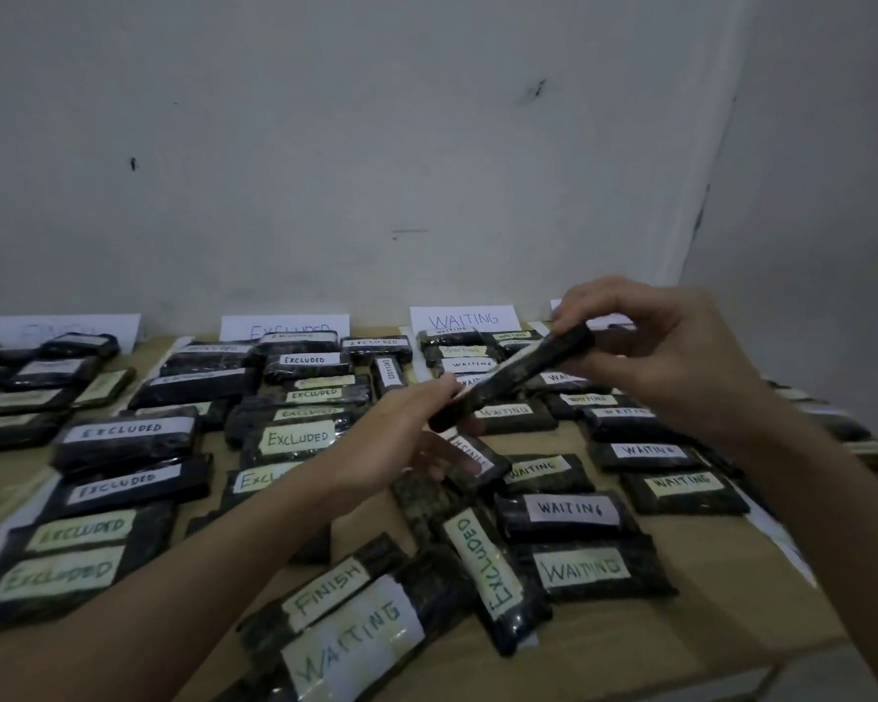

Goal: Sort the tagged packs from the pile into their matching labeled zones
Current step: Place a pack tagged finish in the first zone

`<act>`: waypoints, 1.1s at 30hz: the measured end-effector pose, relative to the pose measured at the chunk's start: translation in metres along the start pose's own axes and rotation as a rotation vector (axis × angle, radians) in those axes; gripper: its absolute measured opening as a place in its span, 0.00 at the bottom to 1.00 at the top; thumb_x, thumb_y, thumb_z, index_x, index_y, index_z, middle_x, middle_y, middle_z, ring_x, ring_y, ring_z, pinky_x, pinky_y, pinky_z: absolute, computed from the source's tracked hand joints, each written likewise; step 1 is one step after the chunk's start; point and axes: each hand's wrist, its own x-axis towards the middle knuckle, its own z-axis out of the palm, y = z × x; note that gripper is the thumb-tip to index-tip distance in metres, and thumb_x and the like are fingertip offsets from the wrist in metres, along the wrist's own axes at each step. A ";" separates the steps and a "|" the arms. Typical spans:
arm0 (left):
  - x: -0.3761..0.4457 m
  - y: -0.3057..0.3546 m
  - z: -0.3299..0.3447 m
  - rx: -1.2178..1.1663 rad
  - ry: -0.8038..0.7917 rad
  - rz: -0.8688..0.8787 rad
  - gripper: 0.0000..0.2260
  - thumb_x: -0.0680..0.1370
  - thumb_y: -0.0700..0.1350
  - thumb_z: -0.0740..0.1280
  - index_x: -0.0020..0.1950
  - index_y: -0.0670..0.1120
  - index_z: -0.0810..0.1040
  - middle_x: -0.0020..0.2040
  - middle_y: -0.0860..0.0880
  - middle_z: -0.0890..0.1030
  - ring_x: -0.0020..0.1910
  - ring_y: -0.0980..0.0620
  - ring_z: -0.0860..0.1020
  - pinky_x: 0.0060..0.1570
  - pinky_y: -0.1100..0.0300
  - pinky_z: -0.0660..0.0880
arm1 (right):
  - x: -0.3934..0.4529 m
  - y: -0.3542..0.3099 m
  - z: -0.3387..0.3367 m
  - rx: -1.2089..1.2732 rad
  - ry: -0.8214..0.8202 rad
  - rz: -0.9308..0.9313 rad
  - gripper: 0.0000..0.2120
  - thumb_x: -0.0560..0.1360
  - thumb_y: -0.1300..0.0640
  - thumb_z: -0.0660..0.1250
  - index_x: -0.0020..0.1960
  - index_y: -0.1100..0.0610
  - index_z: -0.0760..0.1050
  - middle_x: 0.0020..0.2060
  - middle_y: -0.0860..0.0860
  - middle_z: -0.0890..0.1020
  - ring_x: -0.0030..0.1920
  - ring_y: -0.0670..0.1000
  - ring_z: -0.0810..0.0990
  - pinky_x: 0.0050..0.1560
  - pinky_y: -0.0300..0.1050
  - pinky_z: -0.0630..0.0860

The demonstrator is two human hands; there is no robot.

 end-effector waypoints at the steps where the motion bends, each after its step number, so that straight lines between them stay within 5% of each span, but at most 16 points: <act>1: -0.001 0.001 -0.005 -0.121 0.053 -0.015 0.14 0.79 0.50 0.57 0.59 0.44 0.75 0.50 0.46 0.82 0.42 0.46 0.83 0.36 0.59 0.75 | 0.000 0.004 0.008 0.031 0.040 -0.014 0.16 0.63 0.70 0.74 0.38 0.49 0.82 0.47 0.53 0.79 0.48 0.49 0.81 0.49 0.38 0.78; 4: -0.009 -0.002 -0.024 -0.232 0.249 0.064 0.10 0.77 0.40 0.64 0.58 0.47 0.75 0.52 0.45 0.81 0.42 0.51 0.83 0.36 0.64 0.78 | -0.001 0.019 0.031 0.082 0.130 0.035 0.21 0.63 0.75 0.73 0.37 0.47 0.82 0.56 0.52 0.75 0.55 0.44 0.79 0.53 0.35 0.76; 7: -0.022 -0.007 -0.044 -0.179 0.354 0.184 0.15 0.74 0.36 0.67 0.58 0.49 0.75 0.54 0.49 0.80 0.47 0.60 0.81 0.40 0.70 0.76 | -0.001 0.030 0.057 0.127 0.139 0.113 0.21 0.63 0.78 0.71 0.38 0.51 0.81 0.53 0.50 0.78 0.52 0.45 0.81 0.49 0.35 0.78; 12: -0.041 -0.014 -0.069 -0.136 0.403 0.246 0.19 0.72 0.32 0.68 0.60 0.47 0.74 0.56 0.49 0.80 0.48 0.56 0.82 0.43 0.70 0.76 | 0.003 0.039 0.088 0.195 0.129 0.240 0.19 0.65 0.75 0.71 0.39 0.50 0.82 0.43 0.50 0.84 0.44 0.54 0.84 0.48 0.55 0.81; 16: -0.050 -0.020 -0.083 -0.110 0.429 0.251 0.19 0.71 0.32 0.69 0.59 0.47 0.74 0.57 0.47 0.79 0.50 0.53 0.82 0.48 0.64 0.78 | 0.010 0.039 0.107 0.172 0.109 0.256 0.16 0.65 0.73 0.73 0.40 0.52 0.80 0.46 0.51 0.83 0.47 0.54 0.83 0.49 0.48 0.80; 21: -0.065 -0.027 -0.097 -0.087 0.488 0.206 0.19 0.71 0.34 0.69 0.59 0.48 0.75 0.57 0.48 0.79 0.51 0.54 0.82 0.50 0.58 0.79 | 0.020 0.034 0.137 -0.346 0.016 0.024 0.20 0.62 0.57 0.79 0.50 0.51 0.74 0.57 0.45 0.73 0.58 0.42 0.70 0.57 0.31 0.68; 26: -0.094 -0.036 -0.127 -0.079 0.570 0.186 0.18 0.72 0.33 0.68 0.60 0.46 0.74 0.54 0.50 0.80 0.48 0.54 0.83 0.42 0.64 0.78 | 0.041 0.020 0.186 -0.800 -0.160 -0.264 0.36 0.60 0.47 0.78 0.64 0.58 0.72 0.57 0.54 0.78 0.58 0.56 0.76 0.56 0.54 0.73; 30: -0.132 -0.049 -0.166 -0.005 0.647 0.138 0.19 0.72 0.33 0.69 0.61 0.47 0.74 0.55 0.48 0.79 0.47 0.53 0.82 0.46 0.64 0.78 | 0.067 0.005 0.230 -0.904 -0.260 -0.399 0.32 0.59 0.44 0.78 0.58 0.58 0.76 0.50 0.53 0.81 0.49 0.57 0.80 0.45 0.52 0.78; 33: -0.169 -0.066 -0.201 0.199 0.665 0.055 0.20 0.75 0.39 0.67 0.65 0.48 0.70 0.55 0.49 0.79 0.49 0.54 0.80 0.48 0.64 0.77 | 0.083 -0.013 0.274 -0.881 -0.430 -0.407 0.27 0.68 0.43 0.72 0.61 0.56 0.72 0.55 0.52 0.77 0.55 0.56 0.75 0.53 0.51 0.75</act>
